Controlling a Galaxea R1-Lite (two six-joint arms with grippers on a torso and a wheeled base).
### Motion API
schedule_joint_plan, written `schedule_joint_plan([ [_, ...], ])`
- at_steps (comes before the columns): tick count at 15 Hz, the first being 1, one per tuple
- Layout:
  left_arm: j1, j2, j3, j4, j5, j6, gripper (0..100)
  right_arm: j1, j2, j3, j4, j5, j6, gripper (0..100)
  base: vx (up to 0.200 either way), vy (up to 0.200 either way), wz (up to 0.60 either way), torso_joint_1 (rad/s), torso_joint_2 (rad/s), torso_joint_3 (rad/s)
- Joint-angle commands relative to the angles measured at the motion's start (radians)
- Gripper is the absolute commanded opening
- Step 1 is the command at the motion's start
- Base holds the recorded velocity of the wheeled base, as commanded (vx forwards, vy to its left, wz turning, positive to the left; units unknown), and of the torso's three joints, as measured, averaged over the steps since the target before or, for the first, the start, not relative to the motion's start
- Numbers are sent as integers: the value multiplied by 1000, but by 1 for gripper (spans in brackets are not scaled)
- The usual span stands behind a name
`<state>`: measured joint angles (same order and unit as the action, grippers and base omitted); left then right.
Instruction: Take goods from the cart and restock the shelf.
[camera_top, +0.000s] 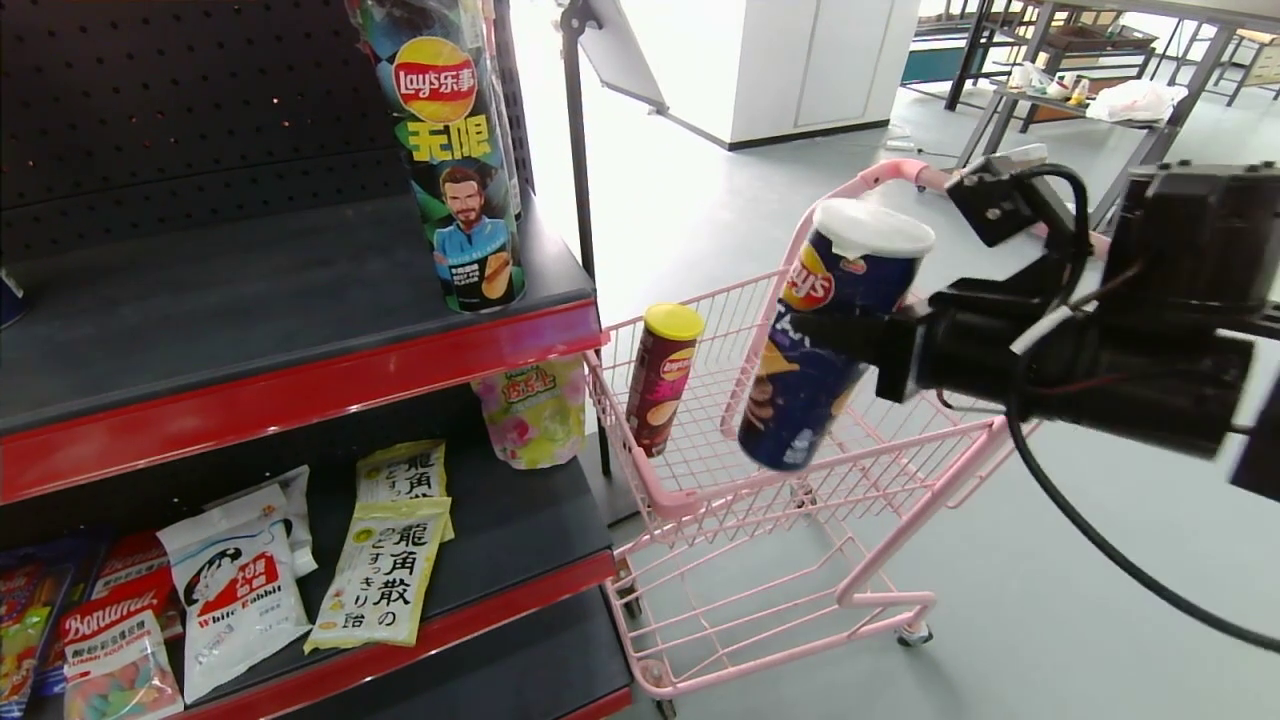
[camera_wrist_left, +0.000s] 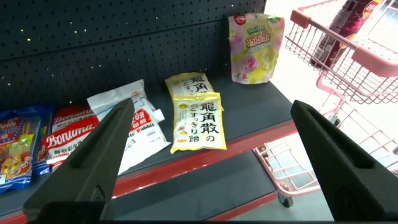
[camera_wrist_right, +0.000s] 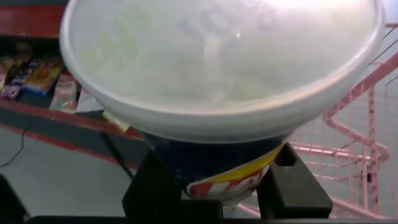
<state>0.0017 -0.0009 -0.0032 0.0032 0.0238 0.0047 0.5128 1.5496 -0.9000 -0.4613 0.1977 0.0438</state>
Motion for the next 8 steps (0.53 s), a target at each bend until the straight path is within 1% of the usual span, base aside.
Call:
schedule_joint_plan([
  [1,0,1,0,0,1,0,100,173,-296,128,219,-6,2,0,0,0,0,0,0,0],
  [2,1,1,0,0,1,0,100,207,-319,204,216,-34,1,0,0,0,0,0,0,0],
  [3,1,1,0,0,1,0,100,211,-335,247,213,-81,4,0,0,0,0,0,0,0],
  [4,0,1,0,0,-1,0,100,210,-348,273,213,-80,4,0,0,0,0,0,0,0],
  [8,0,1,0,0,1,0,100,210,-376,291,214,-84,-7,0,0,0,0,0,0,0],
])
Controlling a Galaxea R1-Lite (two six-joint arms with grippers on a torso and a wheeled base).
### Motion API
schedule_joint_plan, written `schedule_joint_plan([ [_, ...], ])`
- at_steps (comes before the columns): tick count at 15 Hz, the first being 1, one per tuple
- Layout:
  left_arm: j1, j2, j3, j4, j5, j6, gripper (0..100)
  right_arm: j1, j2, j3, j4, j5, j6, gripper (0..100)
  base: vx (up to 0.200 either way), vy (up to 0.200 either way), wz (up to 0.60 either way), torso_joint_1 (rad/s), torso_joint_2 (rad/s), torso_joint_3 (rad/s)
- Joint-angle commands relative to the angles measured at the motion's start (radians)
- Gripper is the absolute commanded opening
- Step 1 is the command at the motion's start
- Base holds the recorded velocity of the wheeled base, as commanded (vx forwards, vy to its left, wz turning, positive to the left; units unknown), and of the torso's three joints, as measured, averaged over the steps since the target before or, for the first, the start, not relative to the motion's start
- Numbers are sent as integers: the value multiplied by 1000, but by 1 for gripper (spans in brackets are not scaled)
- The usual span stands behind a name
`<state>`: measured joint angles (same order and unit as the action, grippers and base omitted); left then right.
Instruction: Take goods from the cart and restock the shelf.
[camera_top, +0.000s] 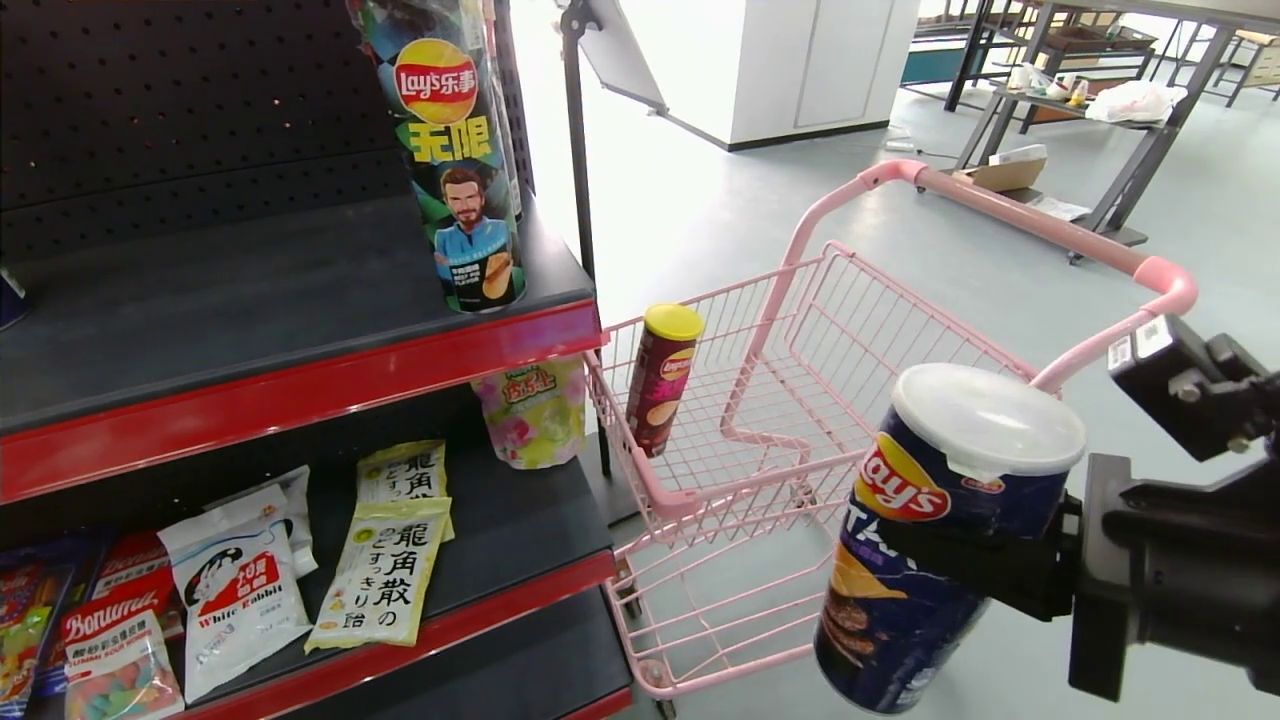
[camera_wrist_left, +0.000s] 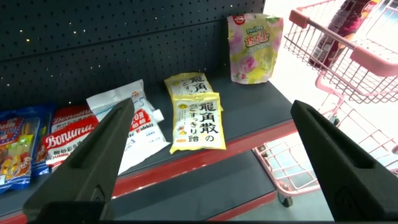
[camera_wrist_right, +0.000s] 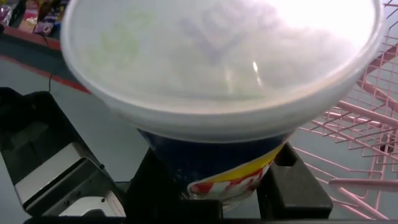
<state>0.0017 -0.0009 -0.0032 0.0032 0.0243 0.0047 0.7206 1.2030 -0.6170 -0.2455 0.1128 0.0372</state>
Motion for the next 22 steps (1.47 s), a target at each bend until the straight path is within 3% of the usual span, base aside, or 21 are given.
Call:
schedule_joint_plan([
  [1,0,1,0,0,0,0,100,2,-36,13,-1,1,-2,0,0,0,0,0,0,0],
  [8,1,1,0,0,0,0,100,-1,-97,112,0,1,-2,0,0,0,0,18,-57,-40],
  [22,1,1,0,0,-1,0,100,-26,-92,128,5,-1,-2,0,0,0,0,181,-513,-338],
])
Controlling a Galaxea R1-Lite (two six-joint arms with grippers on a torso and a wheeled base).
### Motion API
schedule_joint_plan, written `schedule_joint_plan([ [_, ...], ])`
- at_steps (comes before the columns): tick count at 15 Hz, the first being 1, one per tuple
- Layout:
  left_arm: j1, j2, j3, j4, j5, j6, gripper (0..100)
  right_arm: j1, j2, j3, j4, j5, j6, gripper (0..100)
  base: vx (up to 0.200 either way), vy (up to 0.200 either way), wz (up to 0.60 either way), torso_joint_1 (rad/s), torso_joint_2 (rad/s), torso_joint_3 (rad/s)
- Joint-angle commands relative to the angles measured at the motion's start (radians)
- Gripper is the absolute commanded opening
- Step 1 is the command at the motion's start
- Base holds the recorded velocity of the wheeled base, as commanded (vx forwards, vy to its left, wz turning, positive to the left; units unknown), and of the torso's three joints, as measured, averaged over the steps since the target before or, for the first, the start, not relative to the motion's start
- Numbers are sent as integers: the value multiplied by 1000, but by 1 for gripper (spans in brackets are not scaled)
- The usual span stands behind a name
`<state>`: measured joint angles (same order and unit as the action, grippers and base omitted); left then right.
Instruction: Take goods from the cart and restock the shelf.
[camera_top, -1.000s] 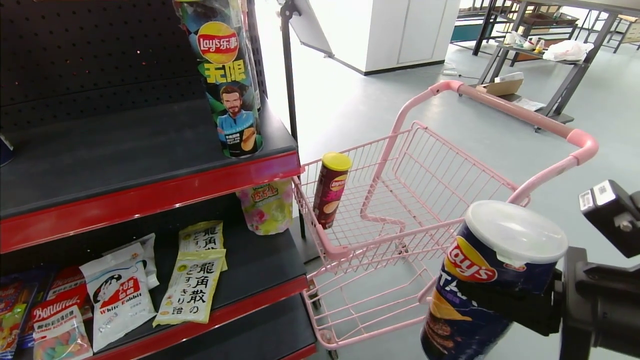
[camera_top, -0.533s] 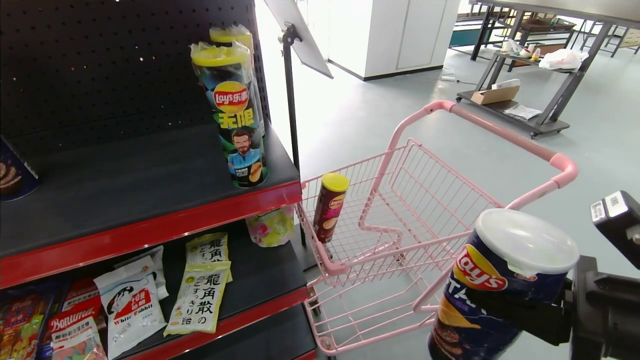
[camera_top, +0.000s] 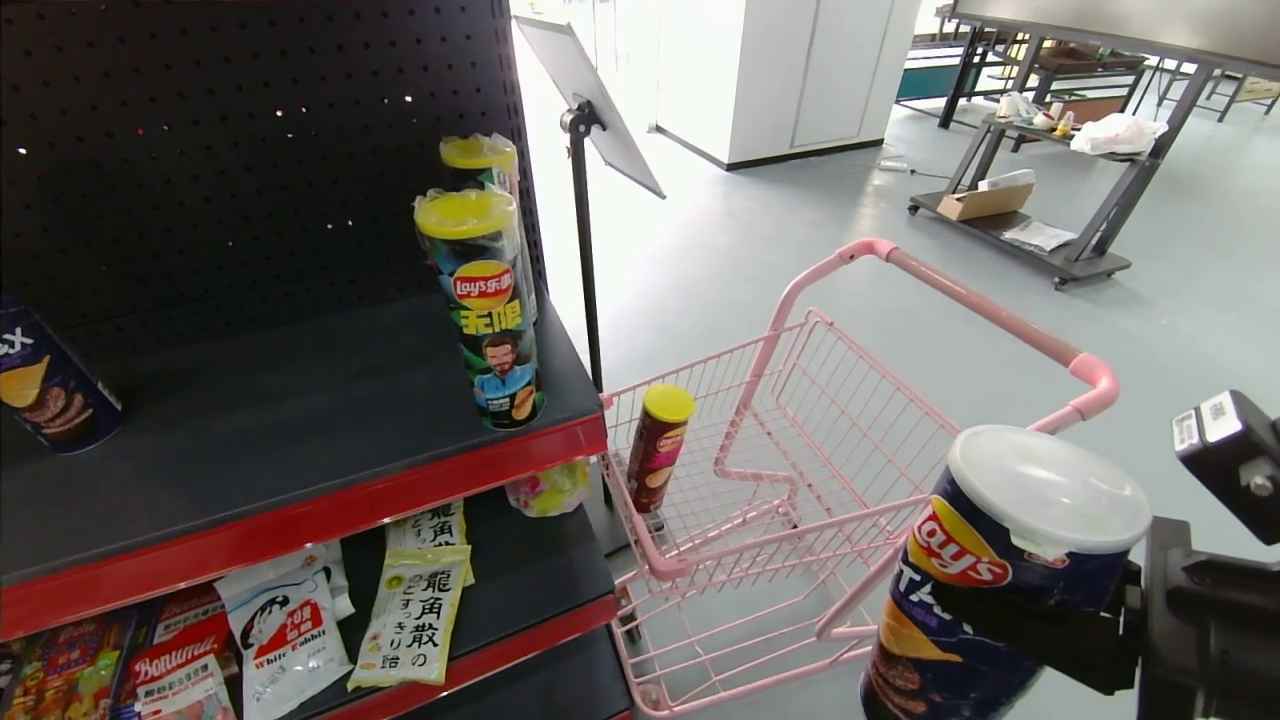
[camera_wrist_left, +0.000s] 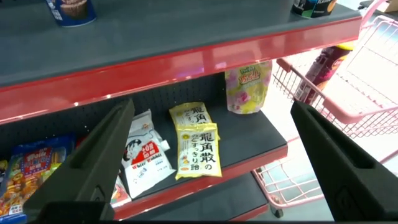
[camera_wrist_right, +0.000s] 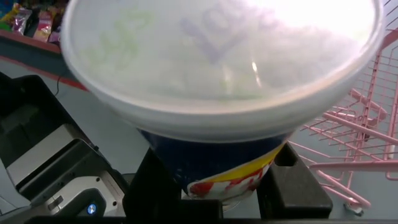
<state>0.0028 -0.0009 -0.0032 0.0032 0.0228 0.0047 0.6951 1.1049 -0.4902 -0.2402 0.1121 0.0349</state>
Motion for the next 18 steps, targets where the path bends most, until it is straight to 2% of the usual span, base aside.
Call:
schedule_joint_plan([
  [1,0,1,0,0,0,0,100,0,9,1,-1,0,0,0,0,0,0,163,-378,-237],
  [5,-1,1,0,0,0,0,100,-9,18,-2,-2,1,-35,0,0,0,0,126,-305,-179],
  [13,-1,1,0,0,0,0,100,-14,36,-4,-5,0,-35,0,-200,0,0,10,-14,-8],
  [16,0,1,0,0,0,0,100,-14,38,-2,-5,-2,-36,0,0,0,0,0,0,0],
  [18,-1,1,0,0,0,0,100,-14,44,-1,-7,-2,-36,0,0,0,600,5,0,0],
])
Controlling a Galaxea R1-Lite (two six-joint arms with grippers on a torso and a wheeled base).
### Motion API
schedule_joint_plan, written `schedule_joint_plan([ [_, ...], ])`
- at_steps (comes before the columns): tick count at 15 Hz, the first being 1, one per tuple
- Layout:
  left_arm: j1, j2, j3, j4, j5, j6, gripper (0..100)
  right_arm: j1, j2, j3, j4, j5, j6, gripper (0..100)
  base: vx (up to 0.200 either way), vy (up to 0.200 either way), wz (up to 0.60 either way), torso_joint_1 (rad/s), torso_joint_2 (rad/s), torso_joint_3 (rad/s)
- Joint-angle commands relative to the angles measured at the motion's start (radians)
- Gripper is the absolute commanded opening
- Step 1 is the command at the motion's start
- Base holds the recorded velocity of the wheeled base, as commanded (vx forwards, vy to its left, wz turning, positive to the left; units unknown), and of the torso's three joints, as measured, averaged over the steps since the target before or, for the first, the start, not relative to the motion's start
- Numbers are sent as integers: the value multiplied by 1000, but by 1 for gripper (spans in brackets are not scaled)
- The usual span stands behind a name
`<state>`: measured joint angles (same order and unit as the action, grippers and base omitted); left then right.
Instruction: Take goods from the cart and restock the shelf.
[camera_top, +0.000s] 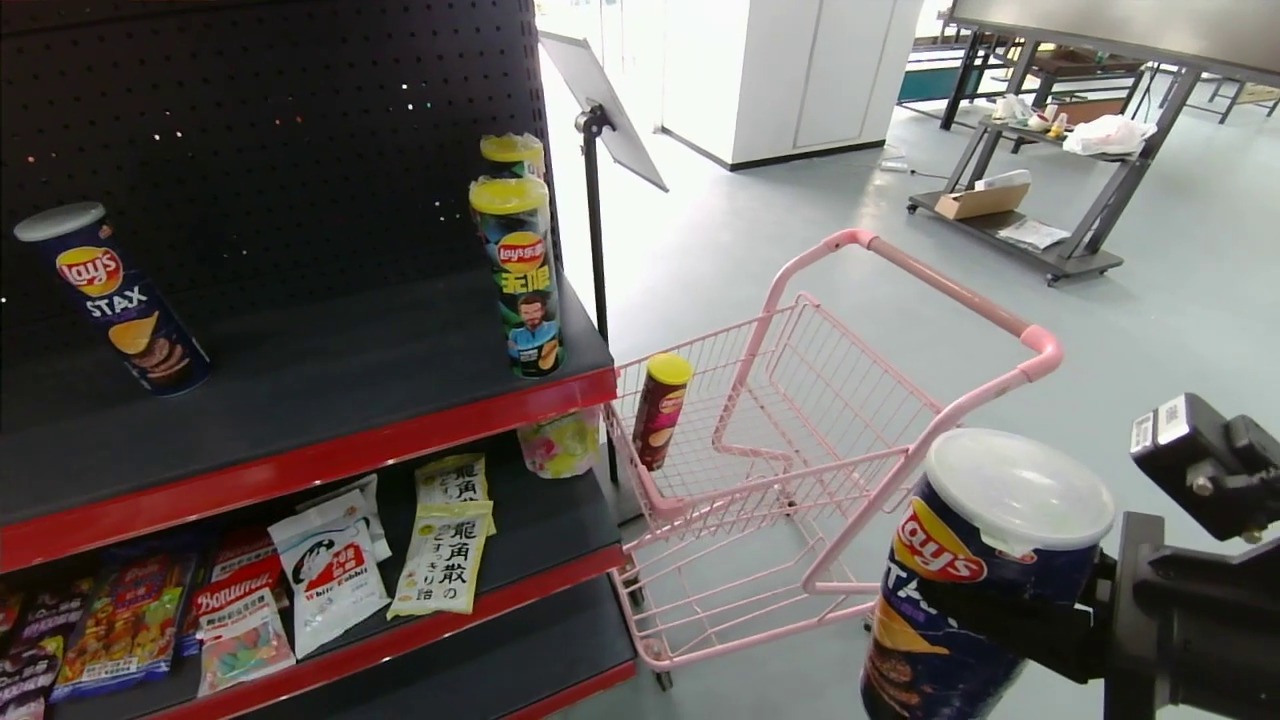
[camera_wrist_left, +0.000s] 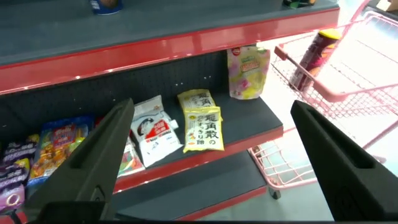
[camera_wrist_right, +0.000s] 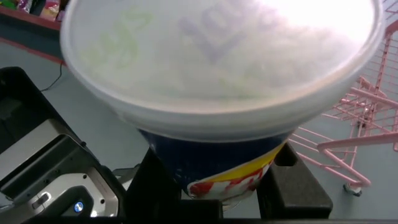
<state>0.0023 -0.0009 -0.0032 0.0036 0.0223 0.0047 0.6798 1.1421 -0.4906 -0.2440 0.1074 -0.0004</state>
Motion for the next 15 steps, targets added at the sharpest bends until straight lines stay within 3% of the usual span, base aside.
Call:
schedule_joint_plan([
  [1,-1,1,0,-1,1,0,100,0,7,-2,-3,3,0,0,0,0,600,7,7,-2],
  [7,-1,1,0,-1,1,0,100,0,11,1,-3,3,-1,0,0,0,600,4,2,2],
  [10,1,1,0,-1,1,0,100,3,7,7,-3,6,-24,0,0,0,0,0,0,0],
  [15,1,1,0,-1,1,0,100,4,31,-11,-6,14,-43,0,0,200,0,3,4,2],
])
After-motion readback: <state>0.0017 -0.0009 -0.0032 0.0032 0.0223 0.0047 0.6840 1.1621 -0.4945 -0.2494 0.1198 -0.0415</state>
